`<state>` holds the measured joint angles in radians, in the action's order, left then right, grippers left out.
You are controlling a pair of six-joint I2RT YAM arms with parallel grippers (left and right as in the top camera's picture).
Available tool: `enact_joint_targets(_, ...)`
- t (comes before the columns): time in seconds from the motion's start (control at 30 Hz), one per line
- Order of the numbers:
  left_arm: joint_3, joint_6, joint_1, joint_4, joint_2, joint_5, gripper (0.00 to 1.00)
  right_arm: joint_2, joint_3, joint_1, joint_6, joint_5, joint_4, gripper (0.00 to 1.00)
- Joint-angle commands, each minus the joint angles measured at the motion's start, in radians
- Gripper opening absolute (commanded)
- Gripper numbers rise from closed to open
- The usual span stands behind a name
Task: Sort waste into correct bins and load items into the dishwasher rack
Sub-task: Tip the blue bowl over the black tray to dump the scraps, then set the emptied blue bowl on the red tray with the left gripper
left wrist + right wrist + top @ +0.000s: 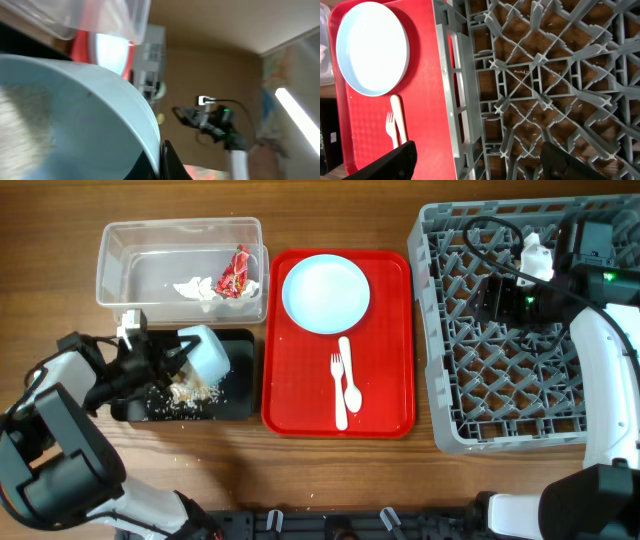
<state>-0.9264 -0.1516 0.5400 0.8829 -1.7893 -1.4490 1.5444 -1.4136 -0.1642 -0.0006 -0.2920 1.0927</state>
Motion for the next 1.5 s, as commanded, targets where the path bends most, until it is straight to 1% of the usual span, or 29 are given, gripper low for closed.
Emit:
enact_joint_targets(0.0,0.006,0.081,0.008,0.006,-0.014,-0.128,0.04,-0.015,0.002,0.001,0.000,-0.016,0.003,0.80)
enact_joint_targets(0.53,0.006,0.085,0.008,0.005,-0.013,-0.128,0.04,-0.015,0.002,0.001,0.000,-0.016,0.005,0.80)
enact_joint_targets(0.6,0.006,0.071,-0.003,0.006,-0.007,-0.128,0.04,-0.015,0.002,0.001,0.000,-0.016,0.005,0.80)
enact_joint_targets(0.67,0.003,0.029,-0.040,0.006,0.027,-0.115,0.04,-0.015,0.002,0.001,0.000,-0.016,0.005,0.80)
enact_joint_targets(0.7,-0.006,0.029,-0.069,0.006,0.058,-0.076,0.04,-0.015,0.002,0.001,0.000,-0.016,0.004,0.80)
enact_joint_targets(0.83,-0.069,0.039,-0.261,0.001,0.187,0.117,0.04,-0.015,0.002,0.001,0.001,-0.017,0.004,0.80)
enact_joint_targets(0.9,-0.098,0.116,-0.395,-0.048,0.225,0.267,0.04,-0.015,0.002,0.001,0.001,-0.016,0.004,0.80)
enact_joint_targets(0.93,-0.102,0.189,-0.495,-0.114,0.237,0.373,0.04,-0.015,0.002,0.001,0.000,-0.016,0.005,0.80)
enact_joint_targets(1.0,-0.102,0.258,-0.623,-0.199,0.235,0.504,0.04,-0.015,0.002,0.001,0.001,-0.016,0.007,0.80)
enact_joint_targets(1.03,-0.101,0.310,-0.716,-0.260,0.230,0.612,0.04,-0.015,0.002,0.001,0.001,-0.016,0.010,0.80)
enact_joint_targets(1.1,-0.101,0.392,-0.852,-0.349,0.220,0.775,0.04,-0.015,0.002,0.001,0.000,-0.017,0.014,0.80)
enact_joint_targets(1.23,-0.101,0.527,-1.045,-0.429,0.181,1.081,0.04,-0.015,0.002,0.001,0.001,-0.017,0.017,0.80)
enact_joint_targets(1.3,-0.101,0.558,-1.089,-0.438,0.166,1.158,0.04,-0.015,0.002,0.001,0.001,-0.017,0.018,0.80)
enact_joint_targets(1.37,-0.101,0.557,-1.135,-0.451,0.143,1.221,0.04,-0.015,0.002,0.001,0.001,-0.017,0.018,0.80)
enact_joint_targets(1.47,-0.101,0.557,-1.161,-0.468,0.119,1.238,0.04,-0.015,0.002,0.001,0.001,-0.017,0.018,0.80)
